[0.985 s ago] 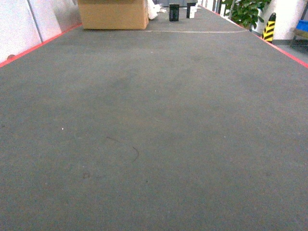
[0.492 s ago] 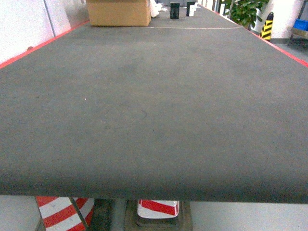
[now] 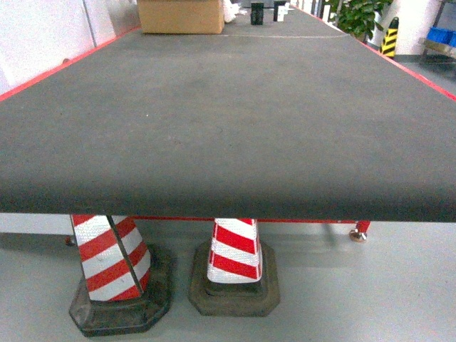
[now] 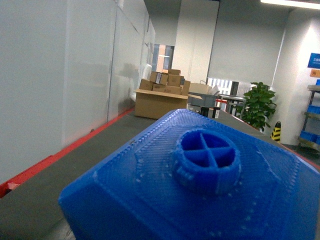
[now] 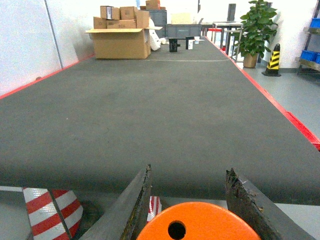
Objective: Sort blue parts and orange caps into right shelf containers
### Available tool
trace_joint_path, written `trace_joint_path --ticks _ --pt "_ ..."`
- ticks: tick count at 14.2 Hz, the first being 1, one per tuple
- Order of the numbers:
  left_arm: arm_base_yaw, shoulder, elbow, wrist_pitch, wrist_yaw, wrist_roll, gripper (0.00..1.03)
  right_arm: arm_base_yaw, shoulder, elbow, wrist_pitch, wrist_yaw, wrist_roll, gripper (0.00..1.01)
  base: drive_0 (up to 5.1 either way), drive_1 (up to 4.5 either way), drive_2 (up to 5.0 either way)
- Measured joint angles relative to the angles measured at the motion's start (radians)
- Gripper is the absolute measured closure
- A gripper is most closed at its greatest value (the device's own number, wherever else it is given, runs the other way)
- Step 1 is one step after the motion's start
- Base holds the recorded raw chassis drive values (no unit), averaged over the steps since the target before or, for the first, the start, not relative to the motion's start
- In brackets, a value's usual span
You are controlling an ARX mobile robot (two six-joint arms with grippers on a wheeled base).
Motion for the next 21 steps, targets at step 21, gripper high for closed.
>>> trace_joint_path --ticks 21 --pt "-0.001 -0.001 0.0 -0.002 0.0 0.0 0.43 0.0 0.0 0.0 0.001 -0.003 0.0 0.61 4.0 -3.22 -0.9"
